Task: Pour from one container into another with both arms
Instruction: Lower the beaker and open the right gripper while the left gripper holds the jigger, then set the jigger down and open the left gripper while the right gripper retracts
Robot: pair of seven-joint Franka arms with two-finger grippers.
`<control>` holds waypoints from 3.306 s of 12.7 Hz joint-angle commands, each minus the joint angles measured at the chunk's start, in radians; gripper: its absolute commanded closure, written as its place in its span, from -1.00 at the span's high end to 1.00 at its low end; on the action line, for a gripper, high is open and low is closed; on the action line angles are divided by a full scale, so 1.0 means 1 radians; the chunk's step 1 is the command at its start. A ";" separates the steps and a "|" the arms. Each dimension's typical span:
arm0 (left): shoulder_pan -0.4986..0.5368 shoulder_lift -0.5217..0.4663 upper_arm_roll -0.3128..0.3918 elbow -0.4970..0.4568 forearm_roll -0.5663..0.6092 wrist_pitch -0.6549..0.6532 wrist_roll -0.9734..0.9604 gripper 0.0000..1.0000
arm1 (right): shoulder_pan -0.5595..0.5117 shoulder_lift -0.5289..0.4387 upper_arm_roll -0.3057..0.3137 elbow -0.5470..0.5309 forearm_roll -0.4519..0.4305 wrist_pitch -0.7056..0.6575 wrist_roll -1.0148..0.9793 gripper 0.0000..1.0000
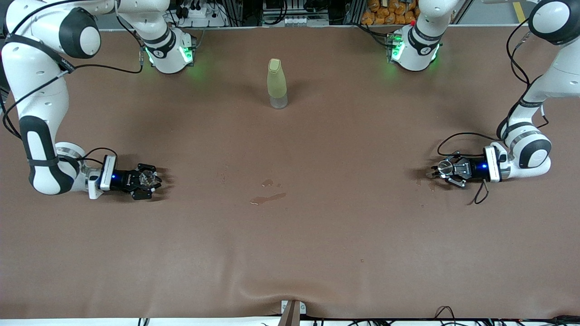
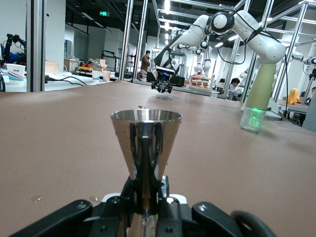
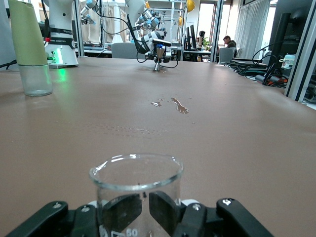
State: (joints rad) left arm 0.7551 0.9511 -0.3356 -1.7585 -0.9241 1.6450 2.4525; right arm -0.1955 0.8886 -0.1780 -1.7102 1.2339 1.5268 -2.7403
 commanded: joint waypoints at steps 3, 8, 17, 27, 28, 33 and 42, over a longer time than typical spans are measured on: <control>0.000 0.023 -0.002 0.037 0.022 -0.028 0.003 -0.66 | -0.024 0.055 0.014 0.047 -0.013 -0.007 -0.105 -1.00; -0.003 0.025 -0.002 0.037 0.021 -0.028 0.000 -0.34 | -0.025 0.056 0.014 0.047 -0.019 0.030 -0.087 -0.53; 0.006 0.021 -0.002 0.037 0.019 -0.028 0.009 -0.35 | -0.030 0.049 -0.024 0.047 -0.031 0.029 -0.010 0.95; 0.009 0.015 -0.002 0.036 0.019 -0.027 0.011 0.77 | 0.051 -0.074 -0.234 0.121 -0.261 0.024 0.411 1.00; 0.009 0.014 0.000 0.036 0.021 -0.027 0.011 0.79 | 0.060 -0.091 -0.250 0.139 -0.296 0.023 0.486 1.00; 0.010 -0.005 0.036 0.085 0.066 -0.031 -0.018 0.81 | 0.114 -0.279 -0.288 0.167 -0.537 0.027 0.893 1.00; 0.023 -0.200 0.023 0.241 0.459 -0.073 -0.430 0.84 | 0.263 -0.675 -0.293 0.169 -0.898 -0.063 1.849 1.00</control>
State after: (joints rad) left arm 0.7773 0.8320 -0.3067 -1.5212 -0.5407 1.5881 2.1161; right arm 0.0181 0.3040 -0.4618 -1.5086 0.3939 1.4816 -1.0789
